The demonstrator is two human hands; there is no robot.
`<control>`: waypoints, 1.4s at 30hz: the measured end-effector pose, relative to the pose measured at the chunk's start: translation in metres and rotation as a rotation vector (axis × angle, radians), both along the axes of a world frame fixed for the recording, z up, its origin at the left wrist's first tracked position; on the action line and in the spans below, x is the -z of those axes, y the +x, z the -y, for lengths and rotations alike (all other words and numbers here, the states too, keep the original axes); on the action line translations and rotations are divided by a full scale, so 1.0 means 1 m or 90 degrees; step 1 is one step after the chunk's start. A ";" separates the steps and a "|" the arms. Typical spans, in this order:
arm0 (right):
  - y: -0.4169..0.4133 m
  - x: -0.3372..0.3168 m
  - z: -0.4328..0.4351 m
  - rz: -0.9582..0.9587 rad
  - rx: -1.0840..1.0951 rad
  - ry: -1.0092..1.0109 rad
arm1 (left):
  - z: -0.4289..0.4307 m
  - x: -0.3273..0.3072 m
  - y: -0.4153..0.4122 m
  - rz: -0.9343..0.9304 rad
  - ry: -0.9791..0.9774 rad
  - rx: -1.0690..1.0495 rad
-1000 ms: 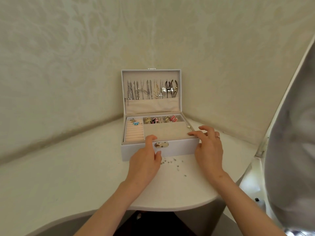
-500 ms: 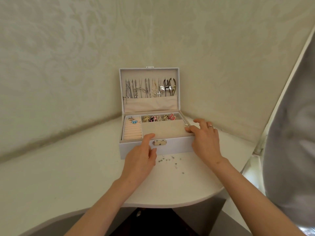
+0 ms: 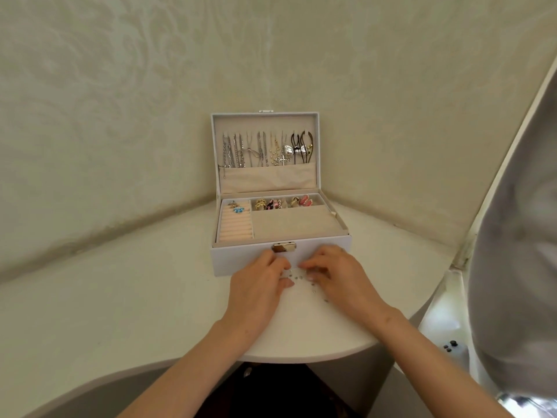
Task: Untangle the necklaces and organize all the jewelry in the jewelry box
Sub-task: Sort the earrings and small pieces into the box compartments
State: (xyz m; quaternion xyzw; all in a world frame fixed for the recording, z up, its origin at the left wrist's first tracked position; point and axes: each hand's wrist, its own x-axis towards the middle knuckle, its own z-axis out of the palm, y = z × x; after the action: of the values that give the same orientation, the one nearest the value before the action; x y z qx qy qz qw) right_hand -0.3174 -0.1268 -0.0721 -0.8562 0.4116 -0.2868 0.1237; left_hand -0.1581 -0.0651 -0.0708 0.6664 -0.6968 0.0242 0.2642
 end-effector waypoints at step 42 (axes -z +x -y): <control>0.001 -0.013 -0.004 0.088 -0.028 0.198 | -0.001 0.004 0.001 -0.297 0.019 0.096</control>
State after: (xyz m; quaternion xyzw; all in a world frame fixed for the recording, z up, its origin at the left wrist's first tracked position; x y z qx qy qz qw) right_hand -0.3161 -0.1225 -0.0590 -0.8138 0.4228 -0.2753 0.2886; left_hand -0.1568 -0.0645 -0.0743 0.6043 -0.6648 -0.1604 0.4087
